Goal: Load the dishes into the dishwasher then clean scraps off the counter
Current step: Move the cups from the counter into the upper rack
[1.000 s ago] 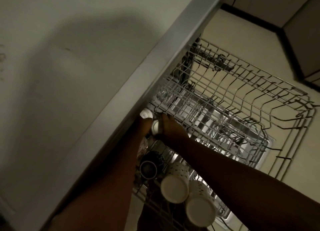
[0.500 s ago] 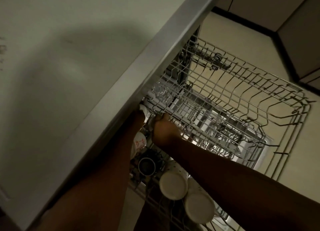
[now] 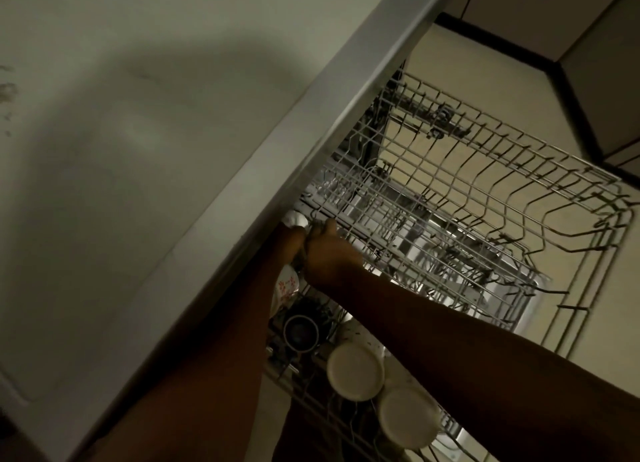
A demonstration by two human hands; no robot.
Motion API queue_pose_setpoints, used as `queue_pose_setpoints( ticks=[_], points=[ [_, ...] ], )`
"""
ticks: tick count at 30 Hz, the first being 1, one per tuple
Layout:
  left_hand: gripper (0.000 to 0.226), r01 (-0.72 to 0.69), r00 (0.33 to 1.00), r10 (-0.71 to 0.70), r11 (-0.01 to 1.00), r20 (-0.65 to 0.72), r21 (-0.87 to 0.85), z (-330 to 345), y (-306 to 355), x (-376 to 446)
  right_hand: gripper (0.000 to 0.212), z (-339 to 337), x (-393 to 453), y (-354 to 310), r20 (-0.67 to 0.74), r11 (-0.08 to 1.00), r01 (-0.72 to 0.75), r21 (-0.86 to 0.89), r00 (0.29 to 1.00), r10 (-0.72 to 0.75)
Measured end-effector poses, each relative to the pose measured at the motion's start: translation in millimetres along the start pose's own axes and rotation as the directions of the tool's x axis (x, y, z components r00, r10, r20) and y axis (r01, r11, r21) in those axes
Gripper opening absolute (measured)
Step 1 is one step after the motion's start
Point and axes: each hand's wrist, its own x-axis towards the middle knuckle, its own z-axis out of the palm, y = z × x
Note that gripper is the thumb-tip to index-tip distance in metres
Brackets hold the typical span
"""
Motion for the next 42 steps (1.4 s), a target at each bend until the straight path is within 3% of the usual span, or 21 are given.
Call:
queue_pose_setpoints(
  ticks=[3,7,15,20,24,26,28,30,32,36,37,39,42],
  points=[
    [0.047,0.063,0.997,-0.070,0.987,-0.043,-0.146,-2,5,-7,0.058,6,-12,15,-0.055,0.993,0.077,0.094,0.996,-0.072],
    [0.042,0.023,0.998,-0.029,0.996,-0.059,-0.092,-4,7,-14,0.067,14,-14,26,-0.164,0.986,0.116,0.116,0.982,-0.096],
    [0.049,0.053,0.997,-0.059,0.989,-0.039,-0.138,-1,5,-11,0.081,7,-15,32,-0.090,0.968,0.109,0.228,0.992,-0.091],
    [0.050,0.066,0.994,-0.077,0.988,-0.075,-0.140,3,2,-5,0.083,-12,-20,42,-0.103,0.973,0.125,0.196,0.989,-0.106],
    [0.054,-0.063,0.984,0.068,0.997,-0.164,0.035,12,7,-22,0.080,-21,-31,50,-0.213,0.989,0.132,0.060,0.970,-0.117],
    [0.054,-0.253,0.943,0.296,0.935,-0.152,0.248,16,11,-43,0.078,-30,-40,50,-0.283,0.991,0.124,-0.042,0.950,-0.131],
    [0.050,-0.494,0.827,0.557,0.786,-0.077,0.372,15,20,-72,0.077,-46,-52,47,-0.337,0.988,0.113,-0.107,0.931,-0.142],
    [0.052,-0.643,0.678,0.733,0.628,-0.055,0.439,9,30,-96,0.077,-66,-69,41,-0.416,0.983,0.115,-0.141,0.894,-0.164],
    [0.054,-0.669,0.594,0.802,0.542,-0.073,0.508,-8,48,-120,0.077,-87,-88,30,-0.508,0.977,0.119,-0.177,0.839,-0.194],
    [0.063,-0.614,0.535,0.844,0.352,0.044,0.707,-44,71,-161,0.075,-131,-127,5,-0.543,0.955,0.098,-0.280,0.804,-0.242],
    [0.063,-0.610,0.516,0.857,0.360,0.010,0.706,-52,73,-172,0.074,-140,-135,0,-0.554,0.945,0.090,-0.315,0.791,-0.260],
    [0.063,-0.597,0.542,0.837,0.441,-0.068,0.670,-66,75,-195,0.074,-154,-150,-10,-0.570,0.931,0.084,-0.355,0.770,-0.287],
    [0.062,-0.514,0.521,0.842,0.441,-0.140,0.736,-91,69,-219,0.075,-167,-174,-31,-0.594,0.925,0.102,-0.366,0.739,-0.317]
  ],
)
